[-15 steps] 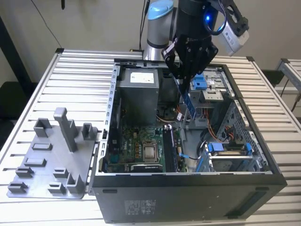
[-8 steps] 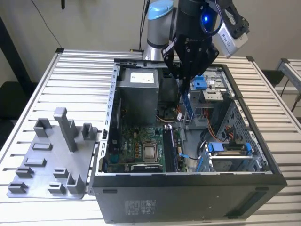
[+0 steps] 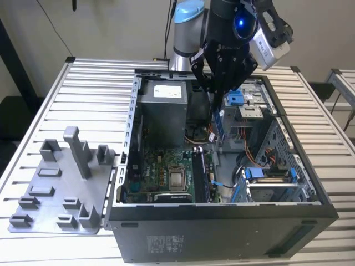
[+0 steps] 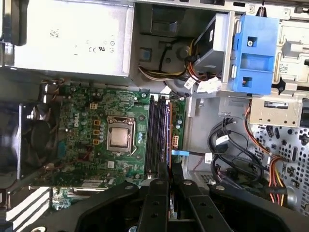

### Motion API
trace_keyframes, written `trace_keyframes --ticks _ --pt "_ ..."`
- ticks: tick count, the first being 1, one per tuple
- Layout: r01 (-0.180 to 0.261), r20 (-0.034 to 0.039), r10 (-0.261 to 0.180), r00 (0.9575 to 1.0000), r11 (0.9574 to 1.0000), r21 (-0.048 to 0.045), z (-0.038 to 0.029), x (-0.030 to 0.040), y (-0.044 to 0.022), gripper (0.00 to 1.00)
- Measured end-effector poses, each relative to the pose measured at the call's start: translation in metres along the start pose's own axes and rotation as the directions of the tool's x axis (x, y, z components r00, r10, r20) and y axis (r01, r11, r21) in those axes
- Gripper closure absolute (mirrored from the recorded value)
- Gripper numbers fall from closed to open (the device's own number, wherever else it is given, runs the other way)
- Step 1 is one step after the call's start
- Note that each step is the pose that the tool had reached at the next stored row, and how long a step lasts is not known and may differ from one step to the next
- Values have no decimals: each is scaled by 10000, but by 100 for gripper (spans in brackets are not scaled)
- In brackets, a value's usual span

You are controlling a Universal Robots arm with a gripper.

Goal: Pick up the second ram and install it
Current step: 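Insert the second ram into the second slot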

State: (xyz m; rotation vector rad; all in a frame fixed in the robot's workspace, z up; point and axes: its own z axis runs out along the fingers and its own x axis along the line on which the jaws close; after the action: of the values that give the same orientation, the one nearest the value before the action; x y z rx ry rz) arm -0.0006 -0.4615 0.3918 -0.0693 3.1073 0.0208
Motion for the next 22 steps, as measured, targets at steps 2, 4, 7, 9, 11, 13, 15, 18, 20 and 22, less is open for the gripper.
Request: trace_keyframes --ticks 2,4,7,9,11,13,15,18,20,22 --pt "-213 -5 213 9998 9998 5 3 -1 0 86" --pt "-444 -6 444 9990 9990 12 5 -1 0 86" --pt "-753 -4 753 9972 9972 20 8 -1 0 86" --pt "-878 -13 878 9961 9961 23 13 -1 0 86" --pt "-918 -40 918 9958 9958 27 17 -9 0 86" --pt "-919 -86 920 9957 9958 28 23 -21 -1 86" --pt "-920 -123 920 9957 9958 27 30 -36 -2 86" --pt "-920 -148 920 9956 9958 26 41 -51 -3 86" --pt "-922 -149 922 9956 9957 26 41 -51 -3 86" --pt "-921 -149 922 9956 9957 27 42 -52 -2 86"
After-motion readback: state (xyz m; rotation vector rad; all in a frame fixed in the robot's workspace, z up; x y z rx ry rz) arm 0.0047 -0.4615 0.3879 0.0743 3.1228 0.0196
